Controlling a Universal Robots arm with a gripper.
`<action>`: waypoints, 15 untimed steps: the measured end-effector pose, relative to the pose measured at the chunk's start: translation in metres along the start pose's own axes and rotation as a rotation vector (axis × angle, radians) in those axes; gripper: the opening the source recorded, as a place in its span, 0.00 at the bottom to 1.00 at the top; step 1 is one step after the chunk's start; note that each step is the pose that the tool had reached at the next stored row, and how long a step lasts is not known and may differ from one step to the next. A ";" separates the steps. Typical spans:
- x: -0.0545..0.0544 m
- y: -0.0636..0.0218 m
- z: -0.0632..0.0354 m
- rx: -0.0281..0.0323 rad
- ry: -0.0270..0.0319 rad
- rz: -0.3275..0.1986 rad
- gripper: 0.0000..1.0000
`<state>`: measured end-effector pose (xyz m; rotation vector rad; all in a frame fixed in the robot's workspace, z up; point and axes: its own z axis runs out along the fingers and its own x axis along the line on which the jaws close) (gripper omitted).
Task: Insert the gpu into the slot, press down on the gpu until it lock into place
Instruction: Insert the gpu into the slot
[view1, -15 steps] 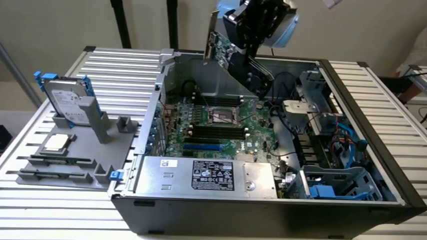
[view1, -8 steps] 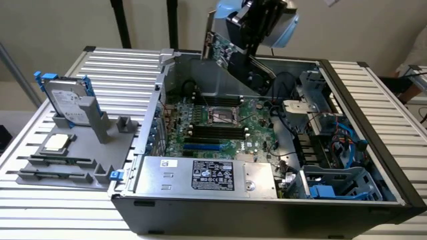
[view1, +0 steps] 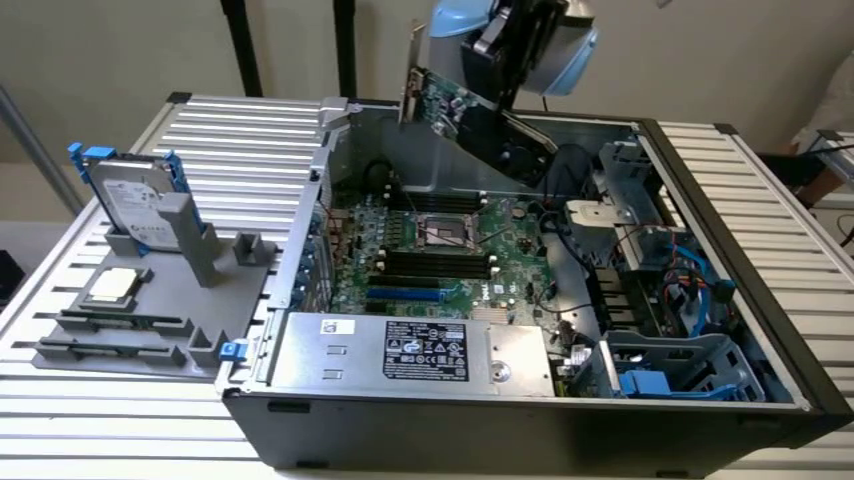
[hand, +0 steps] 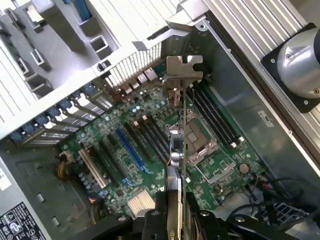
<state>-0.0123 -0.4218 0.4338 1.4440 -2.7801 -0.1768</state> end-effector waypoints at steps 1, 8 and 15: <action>0.000 0.0000 0.0002 0.0028 -0.0014 -0.016 0.26; 0.000 -0.0001 0.0017 0.0215 -0.0093 -0.129 0.26; 0.000 -0.0003 0.0031 0.0399 -0.0165 -0.243 0.26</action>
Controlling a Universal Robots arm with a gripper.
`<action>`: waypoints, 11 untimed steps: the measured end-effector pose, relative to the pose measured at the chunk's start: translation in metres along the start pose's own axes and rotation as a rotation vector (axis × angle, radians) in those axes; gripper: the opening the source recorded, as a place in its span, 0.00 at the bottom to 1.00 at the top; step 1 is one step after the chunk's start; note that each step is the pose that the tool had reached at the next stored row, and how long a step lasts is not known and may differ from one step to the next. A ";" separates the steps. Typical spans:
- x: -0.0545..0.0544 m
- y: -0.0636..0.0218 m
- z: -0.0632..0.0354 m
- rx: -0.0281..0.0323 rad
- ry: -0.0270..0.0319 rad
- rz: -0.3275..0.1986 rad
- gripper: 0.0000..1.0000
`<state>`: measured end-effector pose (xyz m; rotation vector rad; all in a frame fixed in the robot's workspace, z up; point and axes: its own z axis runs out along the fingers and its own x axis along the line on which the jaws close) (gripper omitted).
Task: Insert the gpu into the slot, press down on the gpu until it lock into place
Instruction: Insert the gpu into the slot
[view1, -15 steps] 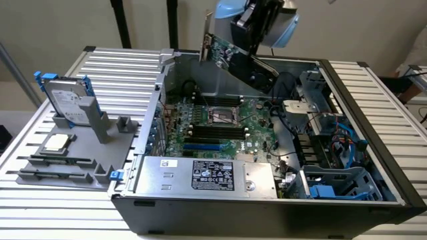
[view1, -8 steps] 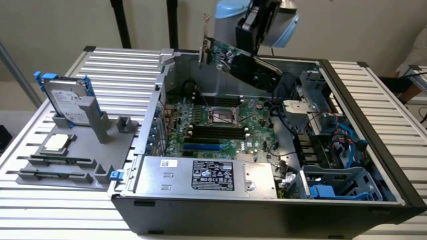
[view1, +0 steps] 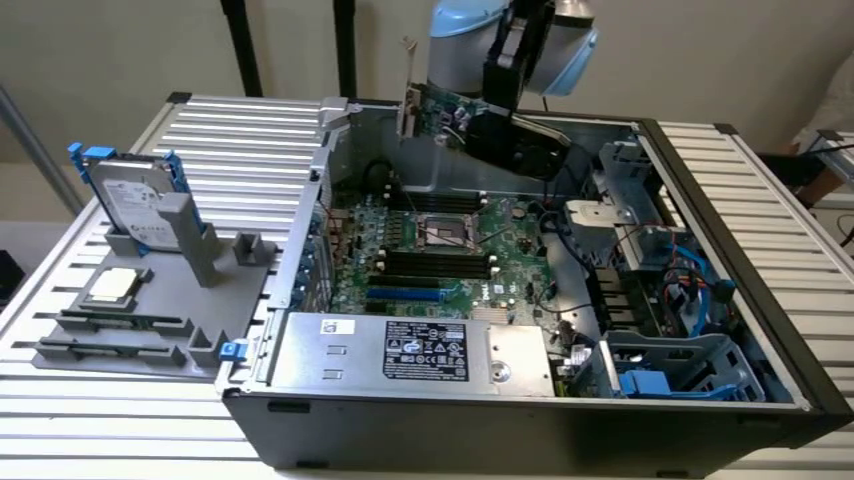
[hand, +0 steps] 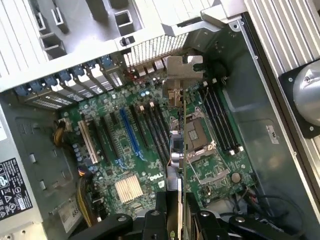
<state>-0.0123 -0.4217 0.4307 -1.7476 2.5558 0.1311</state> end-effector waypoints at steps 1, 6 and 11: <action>0.000 0.0000 0.0003 0.0026 -0.0011 -0.016 0.26; 0.000 -0.0001 0.0013 0.0154 -0.0064 -0.097 0.26; 0.000 -0.0001 0.0024 0.0283 -0.0117 -0.179 0.26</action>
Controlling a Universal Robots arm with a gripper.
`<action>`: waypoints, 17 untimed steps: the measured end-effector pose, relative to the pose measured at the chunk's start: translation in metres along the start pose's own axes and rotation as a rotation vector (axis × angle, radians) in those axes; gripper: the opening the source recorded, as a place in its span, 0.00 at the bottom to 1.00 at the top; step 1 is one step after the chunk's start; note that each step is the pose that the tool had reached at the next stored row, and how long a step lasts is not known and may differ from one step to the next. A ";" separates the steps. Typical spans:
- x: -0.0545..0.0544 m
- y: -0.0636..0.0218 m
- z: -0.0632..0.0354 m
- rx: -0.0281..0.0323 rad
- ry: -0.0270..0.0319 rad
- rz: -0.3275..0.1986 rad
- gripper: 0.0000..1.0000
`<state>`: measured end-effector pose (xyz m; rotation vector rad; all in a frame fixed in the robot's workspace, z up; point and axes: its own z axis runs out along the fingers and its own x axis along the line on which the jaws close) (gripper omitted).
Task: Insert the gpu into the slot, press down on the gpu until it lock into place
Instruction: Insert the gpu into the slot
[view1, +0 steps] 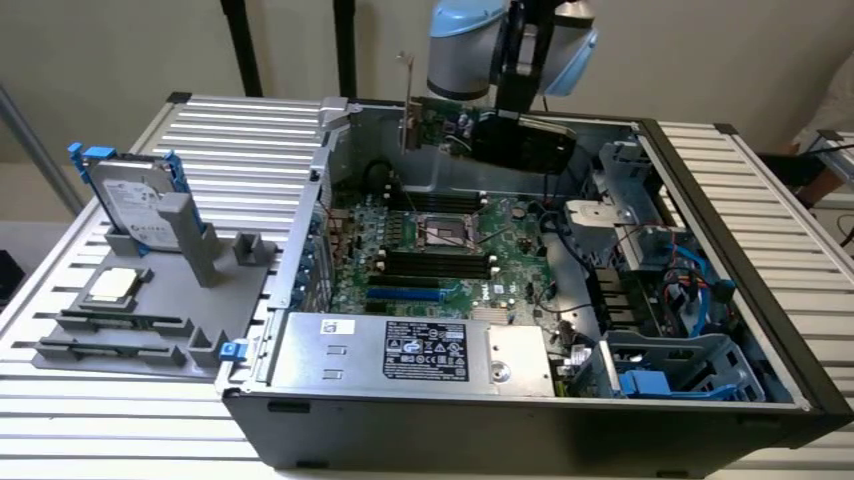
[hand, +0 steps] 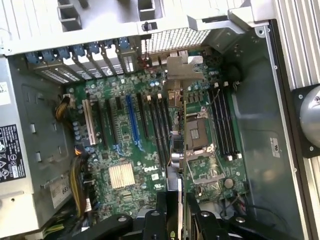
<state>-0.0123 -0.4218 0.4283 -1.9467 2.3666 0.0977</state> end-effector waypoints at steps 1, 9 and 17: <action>0.000 0.0000 0.0002 0.0024 -0.0010 -0.016 0.26; 0.001 0.0001 0.0052 0.0014 -0.0064 -0.158 0.26; 0.023 0.0099 0.0105 0.0049 -0.0135 -0.172 0.26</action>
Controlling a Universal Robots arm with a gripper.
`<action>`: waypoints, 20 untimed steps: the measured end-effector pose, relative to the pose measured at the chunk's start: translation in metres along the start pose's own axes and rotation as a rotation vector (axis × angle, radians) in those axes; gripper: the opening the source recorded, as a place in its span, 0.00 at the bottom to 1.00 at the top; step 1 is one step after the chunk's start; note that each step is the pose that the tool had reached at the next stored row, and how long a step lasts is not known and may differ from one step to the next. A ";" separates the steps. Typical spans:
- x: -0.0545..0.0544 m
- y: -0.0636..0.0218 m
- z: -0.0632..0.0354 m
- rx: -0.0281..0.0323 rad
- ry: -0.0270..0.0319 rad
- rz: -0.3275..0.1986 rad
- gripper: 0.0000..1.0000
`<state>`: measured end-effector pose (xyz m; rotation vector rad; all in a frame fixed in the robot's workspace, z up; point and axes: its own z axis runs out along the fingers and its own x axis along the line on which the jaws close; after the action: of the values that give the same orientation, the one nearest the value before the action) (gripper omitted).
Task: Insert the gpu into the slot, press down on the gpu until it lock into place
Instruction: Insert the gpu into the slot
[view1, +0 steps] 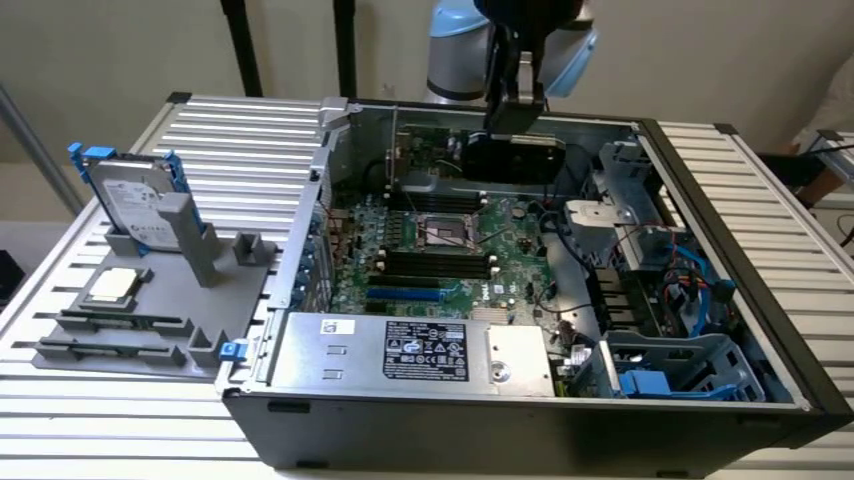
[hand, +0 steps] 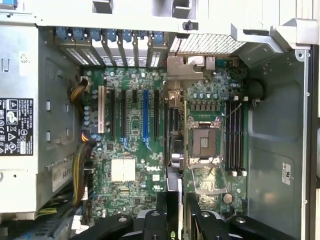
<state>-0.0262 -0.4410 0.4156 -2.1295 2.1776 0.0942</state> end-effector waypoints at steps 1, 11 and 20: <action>0.003 0.0026 0.0009 0.0001 -0.0001 0.000 0.26; 0.021 0.0346 0.0156 0.0006 -0.0002 0.000 0.26; 0.033 0.0386 0.0308 0.0007 -0.0002 0.000 0.26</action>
<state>-0.0647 -0.4700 0.3805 -2.1291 2.1772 0.0936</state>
